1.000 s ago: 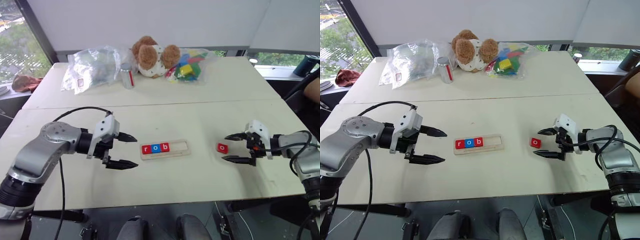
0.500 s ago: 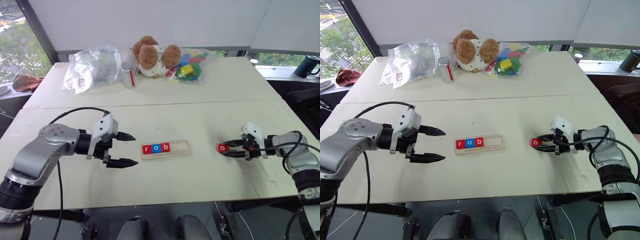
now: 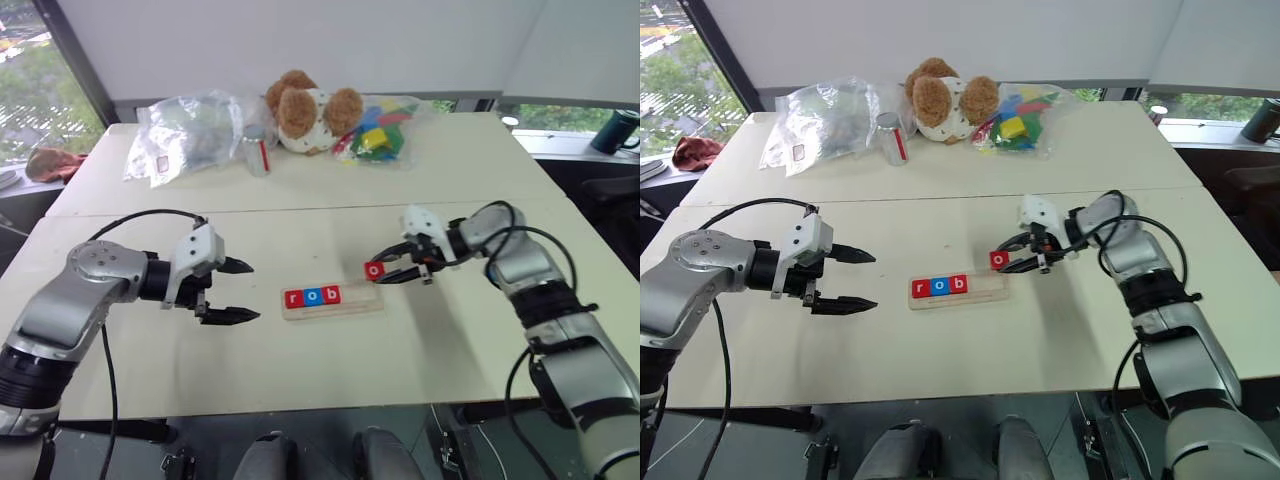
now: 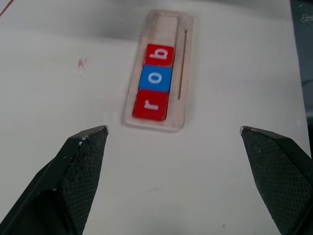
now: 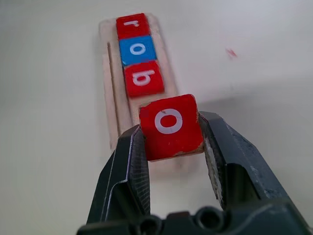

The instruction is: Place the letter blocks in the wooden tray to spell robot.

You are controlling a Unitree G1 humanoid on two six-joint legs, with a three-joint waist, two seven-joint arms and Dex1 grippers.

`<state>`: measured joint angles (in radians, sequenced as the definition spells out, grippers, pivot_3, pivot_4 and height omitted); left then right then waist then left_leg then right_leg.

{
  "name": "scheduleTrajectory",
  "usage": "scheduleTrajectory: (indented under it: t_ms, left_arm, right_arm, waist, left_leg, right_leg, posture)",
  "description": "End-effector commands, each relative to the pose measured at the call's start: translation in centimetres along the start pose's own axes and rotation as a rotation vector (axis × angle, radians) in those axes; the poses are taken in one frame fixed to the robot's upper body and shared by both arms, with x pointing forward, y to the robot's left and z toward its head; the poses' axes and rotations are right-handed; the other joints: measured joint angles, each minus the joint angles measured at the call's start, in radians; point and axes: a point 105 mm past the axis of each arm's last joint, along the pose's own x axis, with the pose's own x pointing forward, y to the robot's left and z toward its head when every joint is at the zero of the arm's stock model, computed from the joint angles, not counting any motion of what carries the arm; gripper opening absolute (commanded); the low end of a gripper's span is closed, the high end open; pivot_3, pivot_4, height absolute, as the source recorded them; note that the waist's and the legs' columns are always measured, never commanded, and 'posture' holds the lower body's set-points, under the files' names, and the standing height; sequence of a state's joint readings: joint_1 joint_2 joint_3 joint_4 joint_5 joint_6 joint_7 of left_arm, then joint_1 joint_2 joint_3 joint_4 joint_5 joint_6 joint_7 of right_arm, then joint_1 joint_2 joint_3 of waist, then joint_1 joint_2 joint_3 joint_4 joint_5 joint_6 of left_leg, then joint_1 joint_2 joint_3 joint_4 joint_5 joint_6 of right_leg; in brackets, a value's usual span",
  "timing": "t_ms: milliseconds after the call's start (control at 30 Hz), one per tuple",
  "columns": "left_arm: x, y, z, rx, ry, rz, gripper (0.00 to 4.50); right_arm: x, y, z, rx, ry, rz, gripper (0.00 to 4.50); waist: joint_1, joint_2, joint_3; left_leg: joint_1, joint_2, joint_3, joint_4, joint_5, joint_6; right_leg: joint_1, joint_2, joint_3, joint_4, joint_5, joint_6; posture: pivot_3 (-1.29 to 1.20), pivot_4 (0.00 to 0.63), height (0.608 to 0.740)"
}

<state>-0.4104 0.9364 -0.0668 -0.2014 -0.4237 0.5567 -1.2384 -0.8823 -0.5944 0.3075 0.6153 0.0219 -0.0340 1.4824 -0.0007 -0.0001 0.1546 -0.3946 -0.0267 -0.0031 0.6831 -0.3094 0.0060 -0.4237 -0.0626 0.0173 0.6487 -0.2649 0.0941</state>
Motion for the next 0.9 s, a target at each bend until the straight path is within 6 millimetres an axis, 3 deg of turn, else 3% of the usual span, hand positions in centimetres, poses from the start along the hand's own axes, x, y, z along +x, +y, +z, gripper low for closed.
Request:
scheduleTrajectory:
  t_ms: [33,233,900]
  left_arm:
    - [0.1,-0.3,0.8,0.030,-0.019,0.000,4.50]
    - [0.2,-0.7,0.8,0.013,-0.032,0.009,4.50]
    - [0.7,-0.7,0.9,-0.003,-0.055,0.027,4.50]
  right_arm:
    - [0.4,-0.4,0.1,-0.032,0.026,0.023,1.13]
    - [1.4,-0.1,-0.1,-0.039,0.028,0.075,1.13]
    - [3.8,-0.5,1.0,-0.042,-0.005,0.084,1.13]
  waist:
    - [0.001,0.000,0.000]
    - [-0.014,0.000,0.000]
    - [-0.018,0.000,0.000]
  left_leg:
    - [-0.001,0.000,0.000,0.000,0.001,-0.001]
    - [-0.007,-0.001,0.000,0.000,0.001,-0.001]
    - [-0.005,0.000,0.000,0.000,0.002,-0.004]
  right_leg:
    - [0.000,0.000,0.000,-0.001,0.000,0.000]
    - [-0.005,-0.001,-0.001,-0.001,0.000,0.000]
    - [-0.005,0.000,-0.001,0.000,0.000,0.000]
  posture:
    - [0.00,0.150,0.740]
    - [0.00,0.150,0.740]
    - [0.00,0.150,0.740]
